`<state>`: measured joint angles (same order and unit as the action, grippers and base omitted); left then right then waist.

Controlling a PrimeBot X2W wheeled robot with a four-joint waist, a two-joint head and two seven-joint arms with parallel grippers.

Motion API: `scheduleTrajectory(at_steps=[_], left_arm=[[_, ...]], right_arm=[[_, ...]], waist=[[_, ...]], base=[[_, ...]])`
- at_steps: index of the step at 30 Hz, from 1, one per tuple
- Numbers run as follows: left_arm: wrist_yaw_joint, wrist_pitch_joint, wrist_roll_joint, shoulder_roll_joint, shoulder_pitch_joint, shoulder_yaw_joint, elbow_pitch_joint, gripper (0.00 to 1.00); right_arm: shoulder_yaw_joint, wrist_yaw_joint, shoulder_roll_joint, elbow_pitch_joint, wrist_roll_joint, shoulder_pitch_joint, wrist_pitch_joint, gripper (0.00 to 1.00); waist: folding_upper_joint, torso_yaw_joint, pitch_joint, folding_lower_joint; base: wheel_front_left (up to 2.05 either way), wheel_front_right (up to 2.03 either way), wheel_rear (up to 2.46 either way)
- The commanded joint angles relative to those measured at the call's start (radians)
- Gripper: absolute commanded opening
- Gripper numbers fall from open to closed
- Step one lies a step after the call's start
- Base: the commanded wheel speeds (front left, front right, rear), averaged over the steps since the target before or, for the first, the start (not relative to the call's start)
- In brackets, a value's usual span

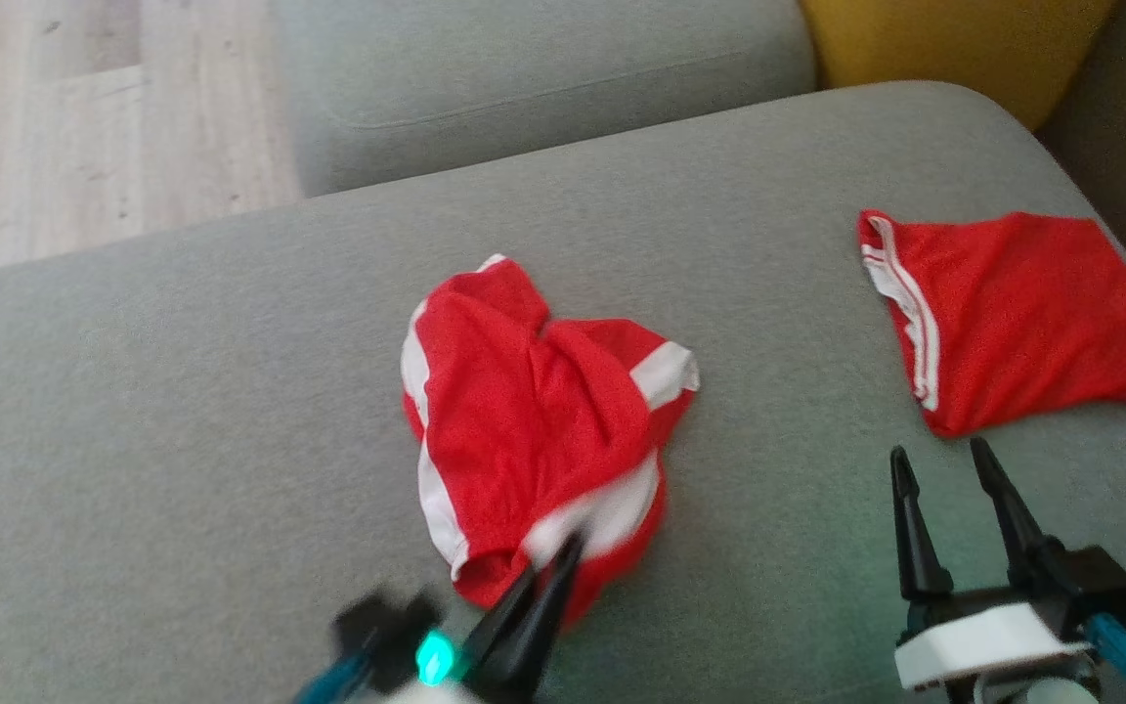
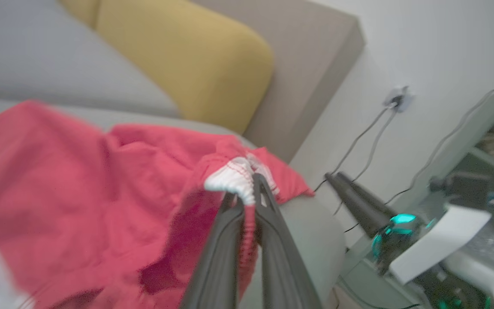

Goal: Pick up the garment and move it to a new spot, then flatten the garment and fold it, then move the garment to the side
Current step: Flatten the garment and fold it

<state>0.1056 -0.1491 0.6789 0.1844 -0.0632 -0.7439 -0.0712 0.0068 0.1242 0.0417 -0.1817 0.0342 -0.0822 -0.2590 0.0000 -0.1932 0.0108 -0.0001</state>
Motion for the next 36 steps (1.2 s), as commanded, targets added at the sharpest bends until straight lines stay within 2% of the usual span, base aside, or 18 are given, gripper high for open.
scheduleTrajectory(at_steps=[1, 4, 8, 12, 16, 19, 20, 21, 22, 30, 36], left_arm=[[-0.01, -0.002, 0.014, 0.032, -0.004, 0.041, 0.047, 0.0], [-0.053, -0.018, 0.016, 0.112, 0.102, 0.072, 0.052, 0.0], [-0.091, -0.058, 0.033, 0.17, 0.179, 0.136, 0.002, 0.0], [-0.1, -0.091, 0.046, 0.173, 0.199, 0.19, -0.087, 0.0], [-0.081, -0.106, 0.054, 0.145, 0.206, 0.219, -0.152, 0.0], [-0.076, -0.11, 0.044, 0.126, 0.206, 0.244, -0.192, 0.39], [-0.077, -0.111, 0.038, 0.12, 0.205, 0.256, -0.205, 0.59], [-0.078, -0.112, 0.028, 0.115, 0.202, 0.27, -0.213, 0.96], [-0.078, -0.112, 0.017, 0.108, 0.201, 0.284, -0.219, 1.0], [-0.081, -0.112, -0.039, 0.066, 0.226, 0.413, -0.2, 1.0], [-0.1, -0.113, -0.131, 0.013, 0.268, 0.587, -0.057, 1.0]], right_arm=[[0.02, 0.007, 0.009, 0.026, 0.003, 0.016, -0.003, 1.0], [0.015, 0.007, 0.009, 0.025, -0.003, 0.008, -0.003, 1.0], [0.012, 0.007, 0.009, 0.023, -0.008, 0.002, -0.003, 1.0], [0.015, 0.007, 0.009, 0.017, -0.012, 0.001, -0.003, 1.0], [0.018, 0.007, 0.009, 0.012, -0.017, 0.004, -0.003, 1.0], [0.018, 0.007, 0.009, 0.012, -0.018, 0.004, -0.003, 1.0], [0.018, 0.007, 0.009, 0.012, -0.019, 0.003, -0.003, 1.0], [0.018, 0.007, 0.009, 0.012, -0.019, 0.002, -0.003, 1.0], [0.018, 0.007, 0.009, 0.012, -0.02, 0.001, -0.003, 1.0], [0.015, 0.007, 0.009, 0.013, -0.023, -0.002, -0.003, 1.0], [-0.018, 0.007, 0.009, 0.038, -0.019, -0.004, -0.003, 1.0]], waist=[[0.0, 0.026, -0.002, 0.0001], [0.0, 0.06, -0.003, 0.0001], [0.0, 0.11, -0.004, 0.0001], [0.0, 0.149, -0.008, 0.0001], [0.0, 0.169, -0.01, 0.0001], [0.0, 0.177, -0.009, 0.0001], [0.0, 0.179, -0.008, 0.0001], [0.0, 0.181, -0.008, 0.0001], [0.0, 0.182, -0.008, 0.0001], [0.0, 0.179, -0.011, 0.0001], [0.0, 0.186, -0.022, 0.0001]], base=[[0.0, 0.0, 0.0], [0.0, 0.0, 0.0], [0.0, 0.0, 0.0], [0.0, 0.0, 0.0], [0.0, 0.0, 0.0], [0.0, 0.0, 0.0], [0.0, 0.0, 0.0], [0.0, 0.0, 0.0], [0.0, 0.0, 0.0], [0.0, 0.0, 0.0], [0.0, 0.0, 0.0]])
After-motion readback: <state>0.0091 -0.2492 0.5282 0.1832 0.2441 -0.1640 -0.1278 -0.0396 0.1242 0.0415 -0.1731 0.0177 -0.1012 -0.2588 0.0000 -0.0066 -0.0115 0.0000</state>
